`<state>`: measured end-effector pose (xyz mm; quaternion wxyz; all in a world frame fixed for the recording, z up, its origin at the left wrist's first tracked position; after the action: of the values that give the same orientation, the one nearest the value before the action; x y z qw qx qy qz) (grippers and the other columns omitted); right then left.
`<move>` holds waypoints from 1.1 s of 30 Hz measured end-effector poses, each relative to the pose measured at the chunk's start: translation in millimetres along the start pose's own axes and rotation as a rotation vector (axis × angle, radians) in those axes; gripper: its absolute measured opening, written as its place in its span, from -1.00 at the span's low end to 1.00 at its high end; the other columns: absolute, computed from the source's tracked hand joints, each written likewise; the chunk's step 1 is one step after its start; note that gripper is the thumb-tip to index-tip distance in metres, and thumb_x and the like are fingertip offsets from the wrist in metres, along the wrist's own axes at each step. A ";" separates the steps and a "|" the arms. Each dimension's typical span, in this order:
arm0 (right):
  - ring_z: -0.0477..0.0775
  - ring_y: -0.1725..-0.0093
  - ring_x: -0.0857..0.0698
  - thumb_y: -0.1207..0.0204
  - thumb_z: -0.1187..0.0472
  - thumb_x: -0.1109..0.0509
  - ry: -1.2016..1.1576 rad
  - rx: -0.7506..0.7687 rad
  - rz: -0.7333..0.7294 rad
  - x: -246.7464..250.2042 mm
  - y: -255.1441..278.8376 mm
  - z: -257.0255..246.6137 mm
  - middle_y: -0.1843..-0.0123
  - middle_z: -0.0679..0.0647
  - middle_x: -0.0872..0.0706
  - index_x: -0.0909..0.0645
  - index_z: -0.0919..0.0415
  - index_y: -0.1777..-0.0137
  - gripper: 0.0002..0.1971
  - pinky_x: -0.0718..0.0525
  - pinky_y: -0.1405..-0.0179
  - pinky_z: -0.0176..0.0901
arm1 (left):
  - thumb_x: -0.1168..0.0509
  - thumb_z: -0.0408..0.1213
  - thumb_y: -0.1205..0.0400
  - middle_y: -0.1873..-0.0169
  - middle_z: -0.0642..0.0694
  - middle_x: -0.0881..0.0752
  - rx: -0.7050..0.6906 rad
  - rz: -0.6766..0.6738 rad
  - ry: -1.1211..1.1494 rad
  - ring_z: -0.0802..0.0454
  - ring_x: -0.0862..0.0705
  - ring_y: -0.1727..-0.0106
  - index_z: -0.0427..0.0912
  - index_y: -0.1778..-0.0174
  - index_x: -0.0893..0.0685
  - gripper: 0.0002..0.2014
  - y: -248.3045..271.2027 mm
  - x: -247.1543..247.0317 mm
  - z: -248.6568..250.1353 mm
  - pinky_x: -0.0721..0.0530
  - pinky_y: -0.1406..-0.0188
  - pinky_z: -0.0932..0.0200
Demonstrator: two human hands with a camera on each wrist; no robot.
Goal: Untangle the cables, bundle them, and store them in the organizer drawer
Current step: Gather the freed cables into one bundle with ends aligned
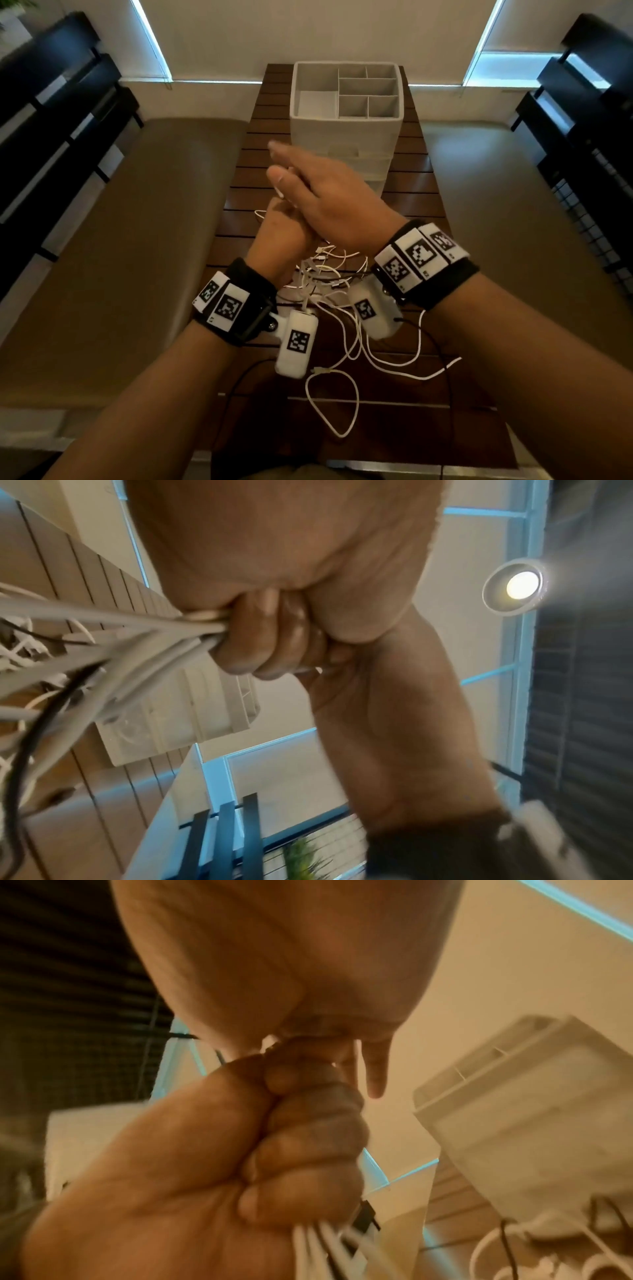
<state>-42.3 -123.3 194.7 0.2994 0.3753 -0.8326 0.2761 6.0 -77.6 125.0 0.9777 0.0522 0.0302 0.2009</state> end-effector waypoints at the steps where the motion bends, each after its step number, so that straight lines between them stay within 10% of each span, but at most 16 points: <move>1: -0.03 -0.47 -0.64 -0.84 -0.14 -0.15 -0.139 -0.041 0.058 3.3 5.4 6.1 -0.55 0.02 -0.66 -0.32 0.06 -0.78 -0.42 -0.58 -0.45 -0.11 | -0.21 -0.31 -0.87 0.33 0.06 -0.62 0.033 0.024 0.113 0.17 -0.57 0.45 -0.07 0.08 -0.61 -0.79 -5.5 3.2 -4.8 -0.48 0.50 0.24; 7: 0.02 -0.04 -0.86 -0.61 -0.30 -0.42 -0.576 -0.208 -0.212 -66.2 48.0 43.3 -0.11 0.04 -0.83 -0.45 0.02 -0.52 -0.39 -0.85 -0.15 0.23 | -0.24 -0.02 -0.84 0.63 -0.02 -0.29 0.050 -0.119 0.364 0.08 -0.24 0.63 -0.12 0.44 -0.38 -0.48 -8.0 8.0 -6.7 -0.20 0.62 0.18; 11: -0.19 0.54 -0.55 -0.68 -0.08 -0.48 -0.391 -0.248 -0.376 -81.1 59.5 56.4 0.39 -0.05 -0.64 -0.70 0.32 -0.14 -0.60 -0.59 0.47 -0.23 | -0.21 -0.07 -0.86 0.62 0.01 -0.20 0.071 -0.128 0.395 0.12 -0.14 0.65 -0.08 0.47 -0.34 -0.47 -9.1 16.1 -8.0 -0.04 0.68 0.19; 20: -0.16 0.36 -0.58 -0.71 -0.17 -0.39 -0.003 -0.113 -0.409 -74.4 74.1 73.3 0.33 -0.08 -0.65 -0.57 -0.22 0.26 -0.71 -0.46 0.34 -0.33 | -0.26 -0.04 -0.83 0.61 0.02 -0.18 0.092 -0.132 0.235 0.09 -0.13 0.63 -0.05 0.47 -0.29 -0.46 -9.7 38.3 -20.0 -0.09 0.64 0.25; 33: -0.11 0.30 -0.66 -0.69 0.00 -0.45 0.146 -0.353 -0.361 -11.0 98.3 143.3 0.28 0.00 -0.75 -0.81 0.01 0.14 -0.79 -0.56 0.26 -0.14 | -0.32 0.02 -0.80 0.59 0.04 -0.21 0.084 -0.017 -0.052 0.11 -0.13 0.64 -0.12 0.39 -0.53 -0.54 -12.8 106.2 -26.4 -0.09 0.63 0.34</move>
<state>-155.9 -160.7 68.1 0.4640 0.4387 -0.7637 0.0950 106.3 -44.9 93.3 0.9769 0.0979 0.0138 0.1896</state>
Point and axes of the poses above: each hand's wrist, its own y-axis away from the middle knuckle, its own x-axis out of the back of the hand, z = x × y, the point moved 10 cm from there along -y, towards the middle knuckle
